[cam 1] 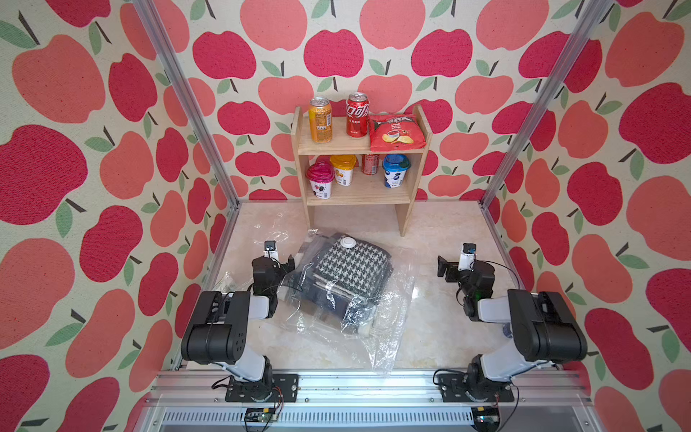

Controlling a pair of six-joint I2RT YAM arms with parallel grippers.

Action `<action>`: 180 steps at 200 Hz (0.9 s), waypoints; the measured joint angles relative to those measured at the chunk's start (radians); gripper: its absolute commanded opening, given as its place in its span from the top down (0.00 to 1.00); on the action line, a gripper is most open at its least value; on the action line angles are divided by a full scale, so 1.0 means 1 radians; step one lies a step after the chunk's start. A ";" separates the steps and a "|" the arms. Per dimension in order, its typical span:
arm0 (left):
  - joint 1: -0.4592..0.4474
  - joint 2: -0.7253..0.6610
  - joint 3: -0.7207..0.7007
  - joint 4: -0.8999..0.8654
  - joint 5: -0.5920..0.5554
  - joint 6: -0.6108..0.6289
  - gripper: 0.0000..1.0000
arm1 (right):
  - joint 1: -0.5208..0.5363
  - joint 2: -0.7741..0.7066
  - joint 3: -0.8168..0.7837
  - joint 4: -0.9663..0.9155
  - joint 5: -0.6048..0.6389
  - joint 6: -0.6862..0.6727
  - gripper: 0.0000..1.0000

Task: Take the scarf out of the vacuum bag
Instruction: Open the vacuum bag at the center of the board.

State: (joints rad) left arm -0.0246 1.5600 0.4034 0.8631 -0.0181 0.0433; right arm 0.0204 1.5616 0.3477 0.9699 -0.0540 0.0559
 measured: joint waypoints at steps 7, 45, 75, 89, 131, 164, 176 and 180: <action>0.000 0.000 0.000 0.000 0.000 0.000 0.02 | 0.000 0.000 0.000 0.000 0.000 0.000 0.00; 0.000 0.000 0.000 0.000 0.000 0.000 0.02 | 0.000 0.000 0.000 0.000 0.000 0.000 0.00; 0.000 0.000 0.000 0.000 0.000 0.000 0.02 | 0.000 0.000 0.000 0.000 0.000 0.000 0.00; 0.000 0.000 0.000 0.000 0.000 0.000 0.03 | -0.002 0.000 0.000 0.000 0.000 0.000 0.00; 0.000 0.000 0.000 0.000 0.000 0.000 0.03 | -0.010 0.000 0.000 0.000 -0.005 0.001 0.00; 0.000 0.000 0.000 0.000 0.000 0.000 0.02 | -0.014 0.000 0.000 0.000 -0.011 0.002 0.00; 0.000 0.000 0.000 0.000 0.000 0.000 0.02 | -0.014 0.000 0.000 0.000 -0.011 0.003 0.00; 0.000 0.000 0.000 0.000 0.000 0.000 0.03 | -0.014 0.000 0.000 0.000 -0.011 0.003 0.00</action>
State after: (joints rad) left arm -0.0246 1.5600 0.4034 0.8627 -0.0177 0.0433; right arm 0.0059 1.5616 0.3477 0.9695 -0.0654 0.0593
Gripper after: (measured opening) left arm 0.976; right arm 0.997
